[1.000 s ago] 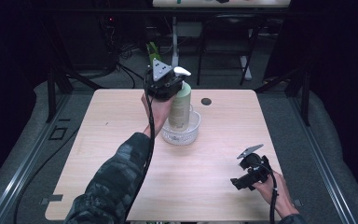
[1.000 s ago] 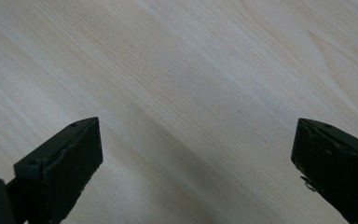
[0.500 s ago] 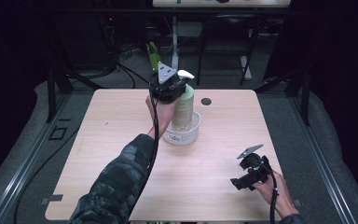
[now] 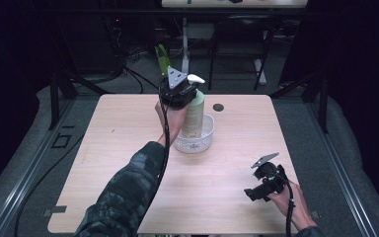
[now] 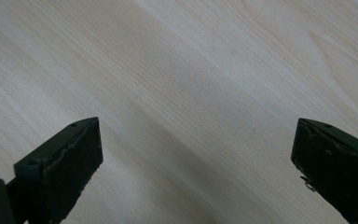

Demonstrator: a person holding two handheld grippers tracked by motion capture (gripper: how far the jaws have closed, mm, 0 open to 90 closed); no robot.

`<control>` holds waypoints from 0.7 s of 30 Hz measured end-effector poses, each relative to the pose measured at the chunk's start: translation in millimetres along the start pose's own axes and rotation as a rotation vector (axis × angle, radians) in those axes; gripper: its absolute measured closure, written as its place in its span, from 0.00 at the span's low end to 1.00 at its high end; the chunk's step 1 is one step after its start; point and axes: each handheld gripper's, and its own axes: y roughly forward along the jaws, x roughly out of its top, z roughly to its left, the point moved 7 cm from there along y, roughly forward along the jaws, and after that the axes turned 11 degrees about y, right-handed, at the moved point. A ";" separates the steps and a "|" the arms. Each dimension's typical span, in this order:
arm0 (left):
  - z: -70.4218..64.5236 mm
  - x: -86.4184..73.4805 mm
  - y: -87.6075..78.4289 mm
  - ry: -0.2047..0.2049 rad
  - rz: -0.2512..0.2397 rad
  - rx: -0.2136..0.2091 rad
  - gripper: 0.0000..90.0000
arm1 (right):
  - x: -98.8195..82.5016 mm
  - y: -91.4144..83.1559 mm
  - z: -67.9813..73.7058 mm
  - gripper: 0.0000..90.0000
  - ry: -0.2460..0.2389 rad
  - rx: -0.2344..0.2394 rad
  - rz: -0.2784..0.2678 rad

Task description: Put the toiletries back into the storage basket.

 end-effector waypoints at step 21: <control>-6.5 -15.4 -2.0 -0.005 0.016 -0.014 0.75 | 0.1 0.1 -0.3 0.02 -0.005 -0.004 0.000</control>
